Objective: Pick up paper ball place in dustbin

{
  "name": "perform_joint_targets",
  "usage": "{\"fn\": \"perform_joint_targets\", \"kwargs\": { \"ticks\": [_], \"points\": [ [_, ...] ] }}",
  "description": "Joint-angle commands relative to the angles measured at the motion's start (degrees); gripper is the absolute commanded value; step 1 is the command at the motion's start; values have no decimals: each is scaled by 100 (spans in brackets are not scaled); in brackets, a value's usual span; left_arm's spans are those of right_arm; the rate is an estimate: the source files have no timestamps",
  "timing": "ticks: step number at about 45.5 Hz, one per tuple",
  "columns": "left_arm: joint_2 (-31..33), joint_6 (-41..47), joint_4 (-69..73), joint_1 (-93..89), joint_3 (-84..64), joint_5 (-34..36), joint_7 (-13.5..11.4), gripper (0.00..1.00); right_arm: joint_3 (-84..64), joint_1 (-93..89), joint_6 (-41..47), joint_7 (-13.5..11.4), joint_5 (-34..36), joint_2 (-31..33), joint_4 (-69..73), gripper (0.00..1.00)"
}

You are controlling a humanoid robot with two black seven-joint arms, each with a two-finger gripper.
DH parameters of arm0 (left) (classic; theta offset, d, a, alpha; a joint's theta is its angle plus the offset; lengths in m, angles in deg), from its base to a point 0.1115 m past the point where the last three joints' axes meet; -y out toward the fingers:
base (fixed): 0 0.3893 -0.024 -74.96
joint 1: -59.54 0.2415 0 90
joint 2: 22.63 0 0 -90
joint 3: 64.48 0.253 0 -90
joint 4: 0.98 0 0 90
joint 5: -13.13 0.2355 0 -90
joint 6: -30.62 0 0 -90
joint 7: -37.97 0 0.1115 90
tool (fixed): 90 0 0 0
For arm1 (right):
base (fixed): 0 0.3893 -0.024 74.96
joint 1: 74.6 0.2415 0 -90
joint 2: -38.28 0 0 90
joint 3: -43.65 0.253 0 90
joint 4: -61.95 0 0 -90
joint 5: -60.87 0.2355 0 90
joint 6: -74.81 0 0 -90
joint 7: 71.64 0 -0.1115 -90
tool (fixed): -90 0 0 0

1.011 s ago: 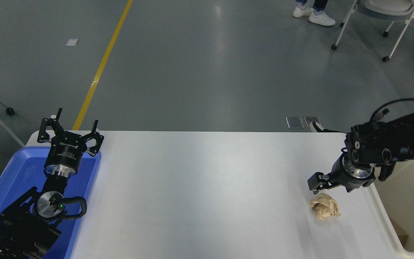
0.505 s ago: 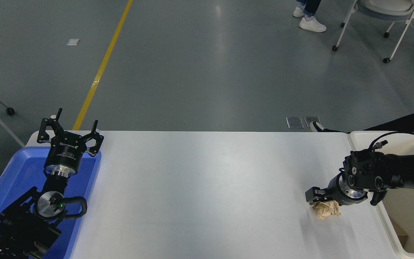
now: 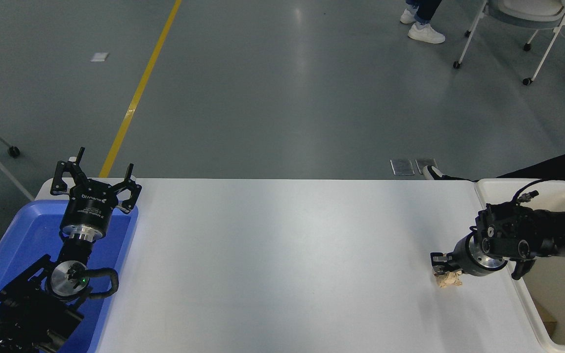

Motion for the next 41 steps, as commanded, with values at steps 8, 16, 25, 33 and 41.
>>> {"fn": "perform_joint_targets", "kwargs": {
  "ticks": [8, 16, 25, 33, 41],
  "points": [
    [1, 0, 0, 1, 1, -1, 0, 100, -1448, 3806, 632, 6, 80, 1018, 2632, 0],
    [1, 0, -9, 1, 1, -1, 0, 100, -1704, 5415, 1519, 6, 89, 1036, 3258, 0],
    [1, 0, 0, 1, 1, 8, 0, 100, -1677, 6067, 2153, 6, 89, 1019, 3302, 0],
    [1, 0, 0, 1, 1, 8, 0, 100, -1721, 6181, 2250, -3, 89, 1018, 3311, 0],
    [1, 0, 0, 1, 1, -1, 0, 100, -1774, 6182, 2259, -3, 80, 1027, 3285, 0]
  ]
}}
